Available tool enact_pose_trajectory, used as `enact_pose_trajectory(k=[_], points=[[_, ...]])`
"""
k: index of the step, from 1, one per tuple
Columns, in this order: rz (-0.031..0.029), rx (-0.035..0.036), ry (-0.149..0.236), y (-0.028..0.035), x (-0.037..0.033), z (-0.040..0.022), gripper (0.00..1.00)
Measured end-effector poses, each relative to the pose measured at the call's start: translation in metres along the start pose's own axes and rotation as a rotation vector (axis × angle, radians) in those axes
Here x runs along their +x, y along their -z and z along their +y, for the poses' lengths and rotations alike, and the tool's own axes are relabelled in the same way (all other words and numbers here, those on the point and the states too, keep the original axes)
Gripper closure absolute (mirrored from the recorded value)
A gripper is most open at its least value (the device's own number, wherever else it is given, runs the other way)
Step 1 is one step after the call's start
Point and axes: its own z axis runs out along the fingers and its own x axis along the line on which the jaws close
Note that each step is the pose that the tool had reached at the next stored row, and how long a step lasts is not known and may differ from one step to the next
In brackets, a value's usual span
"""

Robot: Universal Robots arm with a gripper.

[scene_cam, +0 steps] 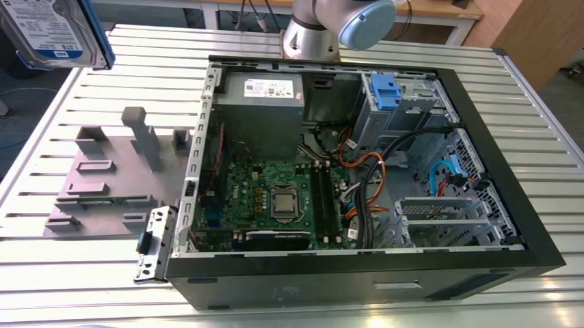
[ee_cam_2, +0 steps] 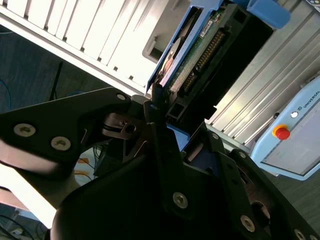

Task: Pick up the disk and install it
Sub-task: 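Pick up the disk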

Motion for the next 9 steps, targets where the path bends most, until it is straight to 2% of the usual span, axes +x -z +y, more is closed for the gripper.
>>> enact_pose_trajectory(k=[9], points=[[0.0,0.0,0.0,0.002,0.0,0.0,0.64]])
